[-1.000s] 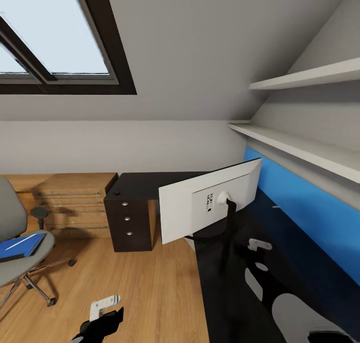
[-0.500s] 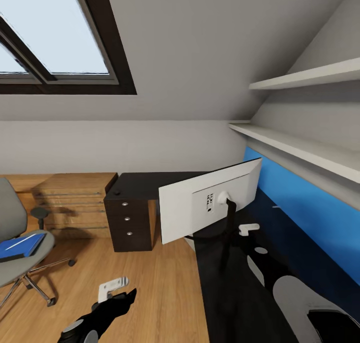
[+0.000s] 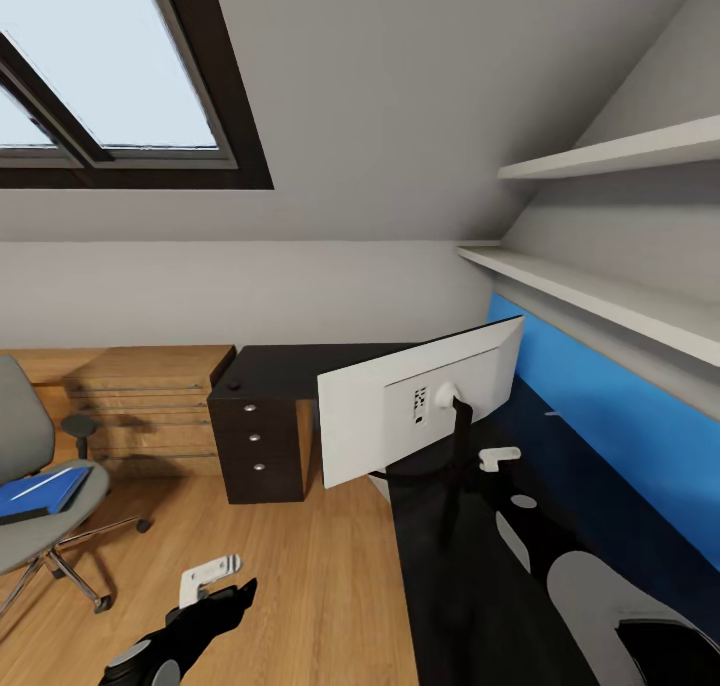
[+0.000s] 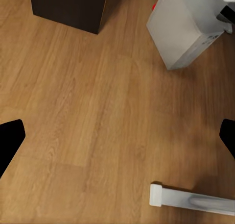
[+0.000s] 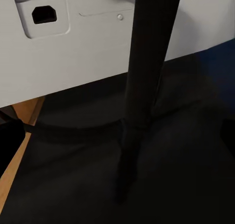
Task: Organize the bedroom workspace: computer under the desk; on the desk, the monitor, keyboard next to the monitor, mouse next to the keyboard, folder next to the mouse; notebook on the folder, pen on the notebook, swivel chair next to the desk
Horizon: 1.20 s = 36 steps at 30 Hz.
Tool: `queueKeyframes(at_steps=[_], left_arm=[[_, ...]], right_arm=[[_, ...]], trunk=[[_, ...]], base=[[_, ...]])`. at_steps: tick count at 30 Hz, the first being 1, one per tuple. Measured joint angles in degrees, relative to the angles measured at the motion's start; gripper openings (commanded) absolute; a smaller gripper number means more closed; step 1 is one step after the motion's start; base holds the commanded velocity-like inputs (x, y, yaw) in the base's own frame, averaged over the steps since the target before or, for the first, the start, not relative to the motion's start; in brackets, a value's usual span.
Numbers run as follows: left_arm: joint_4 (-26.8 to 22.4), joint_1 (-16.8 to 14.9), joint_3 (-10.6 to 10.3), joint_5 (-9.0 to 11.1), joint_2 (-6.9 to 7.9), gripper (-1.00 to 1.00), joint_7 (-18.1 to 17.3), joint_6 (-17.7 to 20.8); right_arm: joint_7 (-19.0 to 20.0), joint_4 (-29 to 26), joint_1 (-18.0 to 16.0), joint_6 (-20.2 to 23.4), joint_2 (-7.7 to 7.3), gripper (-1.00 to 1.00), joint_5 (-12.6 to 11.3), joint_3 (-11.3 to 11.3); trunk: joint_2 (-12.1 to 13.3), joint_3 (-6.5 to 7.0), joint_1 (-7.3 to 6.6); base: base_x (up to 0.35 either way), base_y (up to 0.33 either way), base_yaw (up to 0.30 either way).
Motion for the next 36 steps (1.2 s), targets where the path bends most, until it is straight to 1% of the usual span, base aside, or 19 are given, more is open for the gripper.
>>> queueKeyframes(at_steps=[5, 9, 11, 14, 15, 16, 19, 26, 30, 36], left_arm=[[0.0, 0.0, 0.2, 0.0, 0.03, 1.00, 0.0, 0.0], [0.0, -0.1, 0.5, 0.0, 0.04, 1.00, 0.0, 0.0], [0.0, -0.1, 1.1, 0.0, 0.04, 1.00, 0.0, 0.0], [-0.1, -0.1, 1.4, 0.0, 0.04, 1.00, 0.0, 0.0], [-0.1, -0.1, 1.8, 0.0, 0.04, 1.00, 0.0, 0.0], [-0.2, 0.0, 3.7, -0.1, 0.04, 1.00, 0.0, 0.0], [-0.3, -0.1, 4.2, 0.0, 0.03, 1.00, 0.0, 0.0], [-0.4, 0.0, 4.6, 0.1, 0.03, 1.00, -0.1, 0.0], [-0.4, 0.0, 4.6, 0.1, 0.03, 1.00, -0.1, 0.0], [-0.4, 0.0, 4.7, 0.0, 0.04, 1.00, -0.1, 0.0]], right_arm=[[0.0, 0.0, 0.0, 0.0, 0.03, 1.00, 0.0, 0.0], [0.0, 0.0, 0.0, 0.0, 0.03, 1.00, 0.0, 0.0], [0.0, 0.0, 0.1, 0.0, 0.02, 1.00, 0.0, 0.0], [0.0, 0.0, 0.1, 0.0, -0.02, 1.00, 0.1, 0.0], [0.0, 0.1, 0.1, 0.0, -0.01, 1.00, 0.1, 0.0], [-0.1, 0.1, 0.1, 0.0, 0.03, 1.00, 0.1, 0.0], [-0.1, 0.8, 0.1, -0.4, 0.03, 1.00, 0.1, 0.0], [-0.1, 2.3, 0.1, -2.7, 0.07, 1.00, 0.3, 0.1], [-0.2, 2.4, 0.1, -2.9, 0.11, 1.00, 0.3, 0.1], [-0.2, 2.5, 0.1, -2.9, 0.19, 1.00, 0.3, 0.1]], trunk=[[0.0, 0.00, 0.00], [0.0, 0.00, 0.00], [0.0, 0.00, 0.00], [0.0, 0.00, 0.00], [0.0, 0.00, 0.00], [0.0, 0.00, 0.00], [0.0, 0.00, 0.00], [0.0, 0.00, 0.00], [0.0, 0.00, 0.00], [0.0, 0.00, 0.00]], base=[[0.000, -0.024, 0.000], [0.000, -0.213, 0.000], [0.000, -0.051, 0.000], [0.000, -0.024, 0.000], [0.000, -0.003, 0.000], [0.000, -0.003, 0.000], [0.000, -0.002, 0.000], [0.000, 0.000, 0.000], [0.000, 0.000, 0.000], [0.000, -0.216, 0.052]])
